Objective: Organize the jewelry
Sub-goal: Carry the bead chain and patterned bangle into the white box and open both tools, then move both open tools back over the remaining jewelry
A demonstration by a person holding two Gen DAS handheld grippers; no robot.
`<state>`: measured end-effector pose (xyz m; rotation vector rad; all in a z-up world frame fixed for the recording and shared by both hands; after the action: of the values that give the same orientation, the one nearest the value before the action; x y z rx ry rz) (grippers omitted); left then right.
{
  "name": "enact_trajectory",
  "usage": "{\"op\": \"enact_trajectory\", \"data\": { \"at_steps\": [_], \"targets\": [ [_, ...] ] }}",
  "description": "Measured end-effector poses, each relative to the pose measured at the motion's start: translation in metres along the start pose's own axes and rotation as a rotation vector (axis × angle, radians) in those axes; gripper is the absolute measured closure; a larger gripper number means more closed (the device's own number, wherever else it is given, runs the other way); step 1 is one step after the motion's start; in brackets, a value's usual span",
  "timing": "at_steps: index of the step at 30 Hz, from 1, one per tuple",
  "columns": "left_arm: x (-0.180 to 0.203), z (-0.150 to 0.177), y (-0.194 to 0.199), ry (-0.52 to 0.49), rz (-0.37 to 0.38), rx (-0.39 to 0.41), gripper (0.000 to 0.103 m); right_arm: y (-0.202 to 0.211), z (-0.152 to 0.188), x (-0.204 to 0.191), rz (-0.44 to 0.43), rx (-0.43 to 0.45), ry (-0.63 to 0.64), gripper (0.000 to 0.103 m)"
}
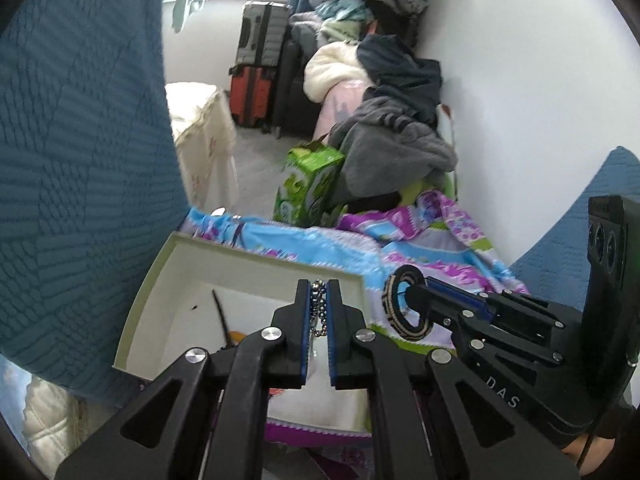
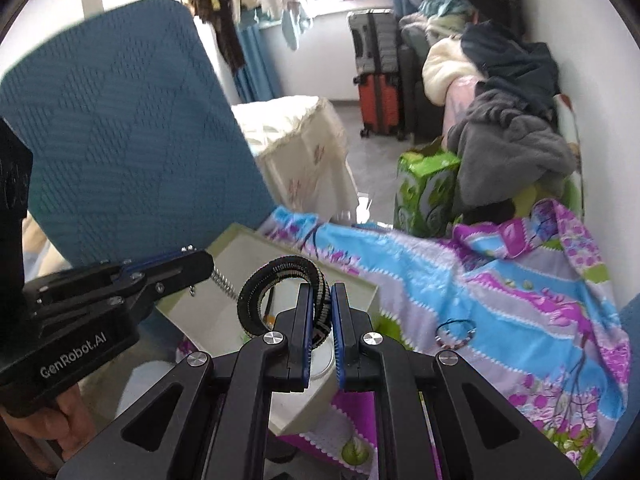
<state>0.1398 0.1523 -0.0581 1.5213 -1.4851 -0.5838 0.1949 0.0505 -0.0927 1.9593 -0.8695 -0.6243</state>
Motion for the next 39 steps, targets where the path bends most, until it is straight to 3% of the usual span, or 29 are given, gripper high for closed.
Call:
{"op": "enact_trajectory", "data": {
  "at_steps": [11,17,20,21,24,25,39],
  "targets": [
    [-0.038,0.017,-0.043,0.074,-0.009,-0.087,0.096,-0.068,0.007,0.004,-0.007,-0.134,-0.008,0.094],
    [-0.041,0.021,-0.051,0.09,-0.018,-0.108,0.096,-0.072,0.01,0.004,-0.037,-0.157,-0.027,0.09],
    [-0.038,0.018,-0.046,0.09,-0.027,-0.104,0.095,-0.061,0.007,0.003,-0.056,-0.136,-0.024,0.077],
    [-0.037,0.017,-0.045,0.088,-0.029,-0.105,0.089,-0.056,0.006,0.002,-0.059,-0.127,-0.021,0.076],
    [-0.031,0.016,-0.029,0.081,-0.064,-0.07,0.053,-0.042,0.003,0.003,-0.054,-0.091,-0.022,0.075],
    [-0.029,0.016,-0.023,0.079,-0.062,-0.052,0.05,-0.034,0.002,0.004,-0.054,-0.075,-0.023,0.075],
    [0.036,0.007,0.048,-0.012,-0.027,0.096,0.05,0.093,0.005,0.034,0.021,0.158,-0.048,0.075]
  ]
}}
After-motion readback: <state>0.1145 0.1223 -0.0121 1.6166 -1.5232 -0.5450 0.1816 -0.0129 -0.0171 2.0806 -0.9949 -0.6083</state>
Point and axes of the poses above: each gripper's, at about its wrist camera, not at the fingertips, and y roughly against the way its jaws point, x to its right, z to its underside, the point moved 1 cm from there along -y, roughly the way its jaws point, and after that the axes turned 14 degrees about -x, right-handed, at the moved point
